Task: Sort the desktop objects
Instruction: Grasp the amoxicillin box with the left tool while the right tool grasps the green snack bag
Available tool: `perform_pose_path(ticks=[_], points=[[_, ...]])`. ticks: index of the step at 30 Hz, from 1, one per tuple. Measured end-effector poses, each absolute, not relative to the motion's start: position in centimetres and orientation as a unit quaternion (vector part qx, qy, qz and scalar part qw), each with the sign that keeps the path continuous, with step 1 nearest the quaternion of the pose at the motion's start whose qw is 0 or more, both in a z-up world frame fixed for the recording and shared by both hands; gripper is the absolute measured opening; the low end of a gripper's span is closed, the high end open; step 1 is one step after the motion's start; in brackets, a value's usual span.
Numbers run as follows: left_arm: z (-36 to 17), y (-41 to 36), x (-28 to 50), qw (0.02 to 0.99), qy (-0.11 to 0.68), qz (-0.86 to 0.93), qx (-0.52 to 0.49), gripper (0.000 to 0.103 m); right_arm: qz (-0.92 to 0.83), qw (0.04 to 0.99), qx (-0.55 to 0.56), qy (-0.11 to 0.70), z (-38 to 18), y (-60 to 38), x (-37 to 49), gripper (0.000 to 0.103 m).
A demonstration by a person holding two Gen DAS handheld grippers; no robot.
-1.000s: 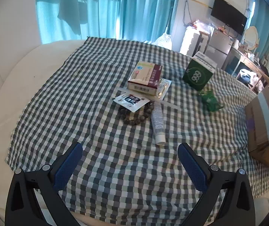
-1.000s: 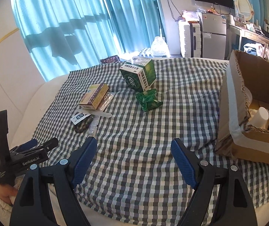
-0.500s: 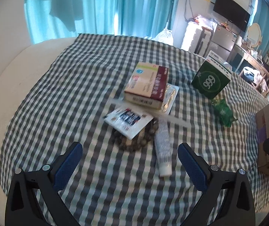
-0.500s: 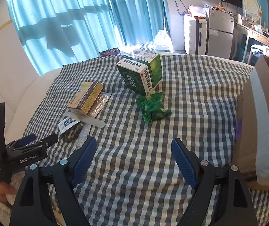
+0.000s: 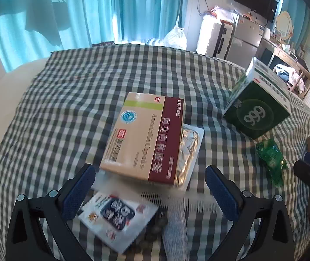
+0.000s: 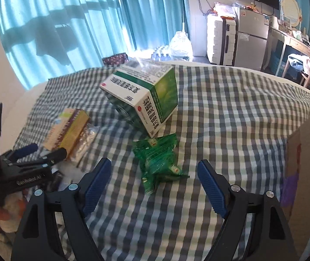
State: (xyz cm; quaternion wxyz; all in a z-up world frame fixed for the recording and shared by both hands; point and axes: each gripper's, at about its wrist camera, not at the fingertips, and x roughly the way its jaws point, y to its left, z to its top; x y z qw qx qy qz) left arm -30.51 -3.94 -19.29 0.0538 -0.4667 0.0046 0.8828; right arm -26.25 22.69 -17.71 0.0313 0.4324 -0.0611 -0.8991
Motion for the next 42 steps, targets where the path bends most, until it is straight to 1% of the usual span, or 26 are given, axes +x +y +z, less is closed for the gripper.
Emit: perform_pose_path(ticks=[9, 13, 14, 15, 16, 17, 18, 22, 24, 25, 31, 39, 42], points=[[-21.6, -4.0, -34.7, 0.044, 0.039, 0.871, -0.488, 0.103, -0.889, 0.031, 0.456, -0.037, -20.7, 21.8, -29.1, 0.082], [-22.2, -5.2, -35.7, 0.062, 0.015, 0.869, -0.49, 0.103, -0.882, 0.034, 0.469, -0.039, -21.9, 21.7, -29.7, 0.082], [-22.4, -5.6, -35.9, 0.07, 0.006, 0.867, -0.493, 0.102, -0.88, 0.034, 0.472, -0.039, -22.1, 21.6, -29.8, 0.073], [-22.4, -5.8, -35.9, 0.073, 0.002, 0.868, -0.491, 0.097, -0.881, 0.029, 0.471, -0.039, -22.2, 21.7, -29.7, 0.046], [-22.3, -5.9, -35.8, 0.077, 0.001, 0.869, -0.49, 0.084, -0.879, 0.022, 0.474, -0.041, -22.1, 21.8, -29.6, 0.041], [-22.2, -5.9, -35.6, 0.073, 0.007, 0.866, -0.494, 0.084, -0.878, 0.023, 0.476, -0.054, -22.0, 22.1, -29.4, 0.04], [-22.0, -5.8, -35.5, 0.068, 0.013, 0.866, -0.495, 0.084, -0.877, 0.027, 0.476, -0.063, -21.9, 22.3, -29.2, 0.035], [-20.0, -5.5, -33.8, 0.075, 0.028, 0.875, -0.477, 0.083, -0.876, 0.027, 0.478, -0.064, -21.2, 22.2, -27.7, 0.034], [-18.7, -5.7, -33.0, 0.077, 0.022, 0.877, -0.473, 0.082, -0.875, 0.03, 0.479, -0.066, -20.9, 22.2, -26.9, 0.033], [-18.1, -5.7, -32.4, 0.077, 0.018, 0.879, -0.47, 0.079, -0.874, 0.033, 0.48, -0.069, -20.7, 22.2, -26.3, 0.033], [-14.2, -6.1, -27.4, 0.086, 0.003, 0.884, -0.459, 0.076, -0.87, 0.035, 0.481, -0.102, -19.2, 22.8, -22.1, 0.032], [-13.1, -5.8, -20.6, 0.094, -0.039, 0.877, -0.469, 0.076, -0.872, 0.043, 0.473, -0.121, -17.3, 23.9, -14.8, 0.032], [-12.1, -5.2, -18.5, 0.093, -0.042, 0.879, -0.466, 0.076, -0.873, 0.046, 0.471, -0.122, -16.4, 23.9, -13.1, 0.032]])
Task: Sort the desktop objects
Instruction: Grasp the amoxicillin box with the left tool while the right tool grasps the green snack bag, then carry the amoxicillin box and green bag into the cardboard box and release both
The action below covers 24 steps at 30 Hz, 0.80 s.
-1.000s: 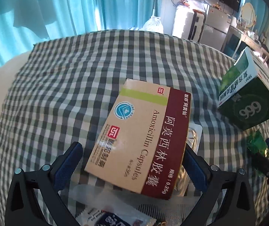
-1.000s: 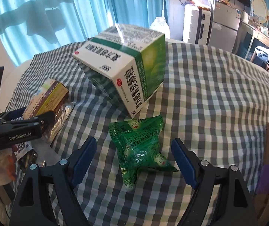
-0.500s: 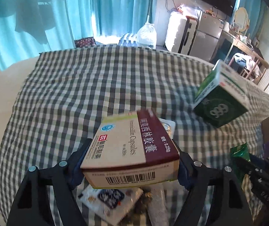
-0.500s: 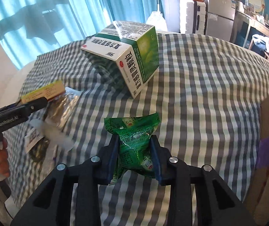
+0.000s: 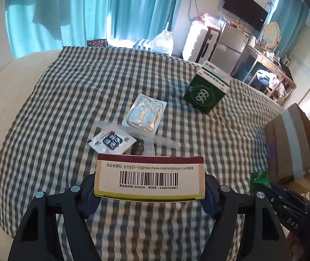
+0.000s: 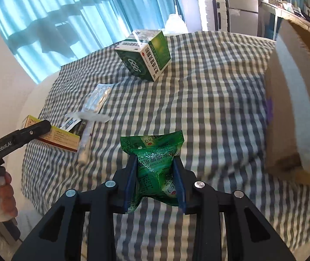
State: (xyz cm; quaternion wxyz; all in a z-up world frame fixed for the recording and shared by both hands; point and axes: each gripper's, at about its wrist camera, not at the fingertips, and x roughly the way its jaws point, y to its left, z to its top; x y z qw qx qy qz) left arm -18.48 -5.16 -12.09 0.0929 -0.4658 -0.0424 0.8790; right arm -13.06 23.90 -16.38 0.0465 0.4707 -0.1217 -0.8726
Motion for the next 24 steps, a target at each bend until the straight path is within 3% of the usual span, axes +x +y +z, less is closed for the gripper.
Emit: perform_pose_path(ticks=[24], points=[[0.4, 8.1, -11.2, 0.191, 0.007, 0.905, -0.38, 0.076, -0.92, 0.026, 0.373, -0.117, -3.6, 29.7, -6.1, 0.032]])
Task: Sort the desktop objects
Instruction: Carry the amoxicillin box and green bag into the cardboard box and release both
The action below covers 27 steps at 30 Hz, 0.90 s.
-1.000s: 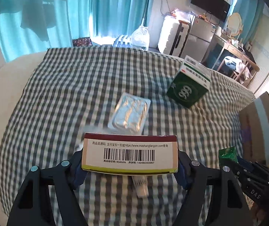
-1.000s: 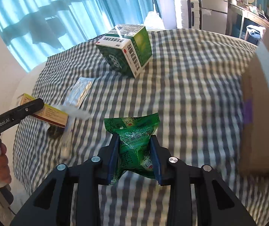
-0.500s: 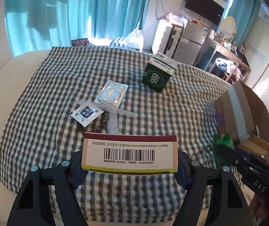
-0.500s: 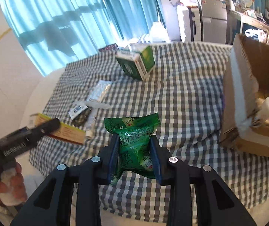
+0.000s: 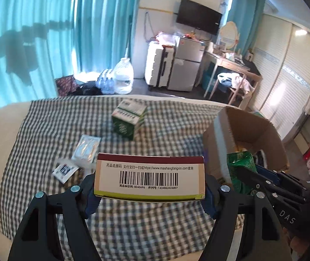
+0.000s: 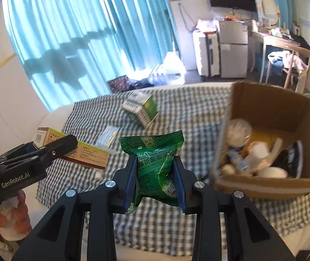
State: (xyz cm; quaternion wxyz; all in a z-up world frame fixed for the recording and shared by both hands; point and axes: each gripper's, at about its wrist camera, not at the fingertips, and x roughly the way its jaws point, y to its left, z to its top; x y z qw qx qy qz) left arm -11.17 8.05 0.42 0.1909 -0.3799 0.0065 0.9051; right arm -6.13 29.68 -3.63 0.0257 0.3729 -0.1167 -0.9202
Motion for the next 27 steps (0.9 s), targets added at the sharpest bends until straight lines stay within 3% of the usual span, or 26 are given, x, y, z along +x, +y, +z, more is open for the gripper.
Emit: perform_pose_path(ticks=[14, 27], points=[[2.6, 22.1, -12.4, 0.284, 0.037, 0.887, -0.363, 0.076, -0.919, -0.058, 0.364, -0.141, -2.5, 41.7, -5.7, 0.032], [-1.3, 30.0, -14.0, 0.325, 0.075, 0.867, -0.369, 0.076, -0.896, -0.113, 0.389, -0.184, -6.6, 50.0, -5.9, 0.032]])
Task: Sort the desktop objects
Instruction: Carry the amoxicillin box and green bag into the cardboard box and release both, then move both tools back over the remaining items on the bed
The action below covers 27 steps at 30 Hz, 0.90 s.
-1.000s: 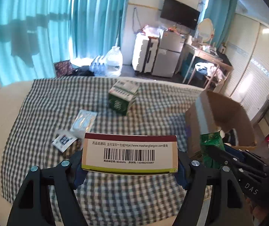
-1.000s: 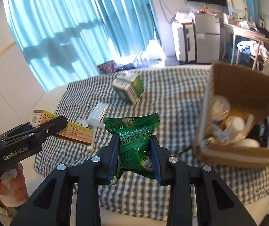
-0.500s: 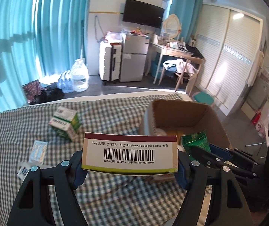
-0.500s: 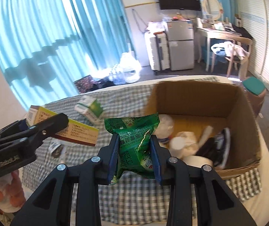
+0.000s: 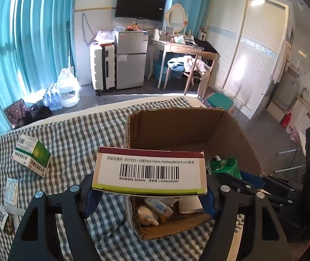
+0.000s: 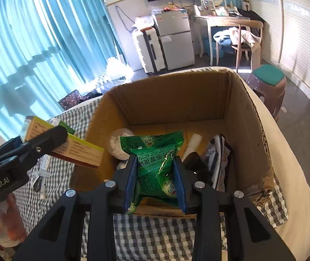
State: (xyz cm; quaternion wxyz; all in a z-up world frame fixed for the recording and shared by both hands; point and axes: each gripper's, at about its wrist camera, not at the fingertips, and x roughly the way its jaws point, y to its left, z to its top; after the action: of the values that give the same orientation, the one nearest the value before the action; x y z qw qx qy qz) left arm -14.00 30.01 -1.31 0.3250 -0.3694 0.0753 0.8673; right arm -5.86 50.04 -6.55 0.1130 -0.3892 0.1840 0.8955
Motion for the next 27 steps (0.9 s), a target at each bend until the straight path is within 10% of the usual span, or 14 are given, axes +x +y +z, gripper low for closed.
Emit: perform_pose_path(ticks=[7, 11, 27], points=[[-0.8, 31.7, -14.2, 0.34, 0.071, 0.86, -0.374, 0.076, 0.89, 0.123, -0.388, 0.205, -7.1, 50.9, -6.1, 0.035], [-1.1, 33.1, -14.3, 0.332, 0.094, 0.853, -0.392, 0.094, 0.888, 0.119, -0.385, 0.22, -6.9, 50.9, -5.7, 0.053], [1.4, 24.5, -13.7, 0.251, 0.091, 0.881, -0.391, 0.095, 0.901, 0.122, -0.378, 0.173, -4.2, 46.0, -3.2, 0.065]])
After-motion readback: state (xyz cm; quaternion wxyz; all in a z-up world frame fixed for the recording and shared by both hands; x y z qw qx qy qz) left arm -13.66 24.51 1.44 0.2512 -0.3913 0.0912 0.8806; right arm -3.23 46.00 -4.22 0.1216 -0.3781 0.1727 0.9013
